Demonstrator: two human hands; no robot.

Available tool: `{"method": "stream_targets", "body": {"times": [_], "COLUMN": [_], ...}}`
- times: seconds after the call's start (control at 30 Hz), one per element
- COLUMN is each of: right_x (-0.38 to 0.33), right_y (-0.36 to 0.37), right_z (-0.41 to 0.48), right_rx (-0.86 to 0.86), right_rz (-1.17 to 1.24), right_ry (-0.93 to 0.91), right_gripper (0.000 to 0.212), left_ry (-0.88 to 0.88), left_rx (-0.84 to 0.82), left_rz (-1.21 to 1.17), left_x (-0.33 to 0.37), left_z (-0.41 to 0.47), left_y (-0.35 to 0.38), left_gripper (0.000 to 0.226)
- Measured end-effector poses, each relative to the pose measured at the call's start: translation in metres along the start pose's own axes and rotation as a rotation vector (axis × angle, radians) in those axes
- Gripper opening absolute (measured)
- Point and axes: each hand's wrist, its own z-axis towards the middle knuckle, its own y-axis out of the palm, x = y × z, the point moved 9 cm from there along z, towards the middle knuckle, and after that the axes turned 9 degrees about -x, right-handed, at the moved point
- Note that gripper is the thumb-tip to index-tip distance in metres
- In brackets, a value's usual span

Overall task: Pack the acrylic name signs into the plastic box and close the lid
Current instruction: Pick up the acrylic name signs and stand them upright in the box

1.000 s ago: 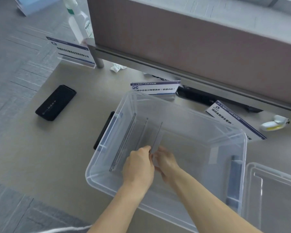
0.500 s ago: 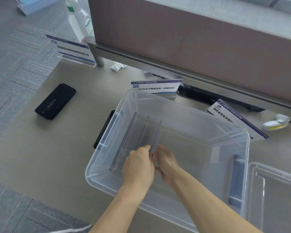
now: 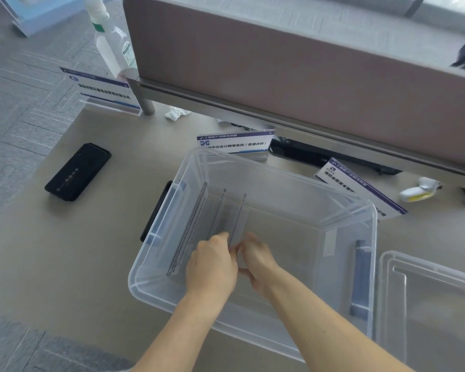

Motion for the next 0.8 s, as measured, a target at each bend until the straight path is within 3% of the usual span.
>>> {"method": "stream_targets", "body": {"times": [0.2, 0.47, 0.57, 0.67, 0.8], "right_x": [-0.042, -0.09, -0.098, -0.093, -0.078], "right_y": [-0.044, -0.161, -0.211, -0.267, -0.319], "right_z": [-0.074, -0.181, -0.197, -0.19, -0.158], "right_rx": [0.093, 0.233, 0.265, 0.314, 0.365], "right_rz": [0.045, 0.339, 0.443, 0.556, 0.609], "right_ry": [-0.18, -0.392, -0.45, -0.443, -0.348], "right_gripper": [0.056, 0.041, 0.028, 0.028, 0.029], "left_ry": [0.096, 0.299, 0.246, 0.122, -0.043], "left_rx": [0.01, -0.137, -0.23, -0.384, -0.422], "left_rz": [0.146, -0.326, -0.543, -0.723, -0.68], "left_x": [0.057, 0.209, 0.249, 0.274, 0.276], "left_z": [-0.025, -0.017, 0.005, 0.026, 0.064], "left_y": [-0.049, -0.093, -0.074, -0.039, -0.007], "left_gripper": [0.046, 0.034, 0.037, 0.034, 0.029]}}
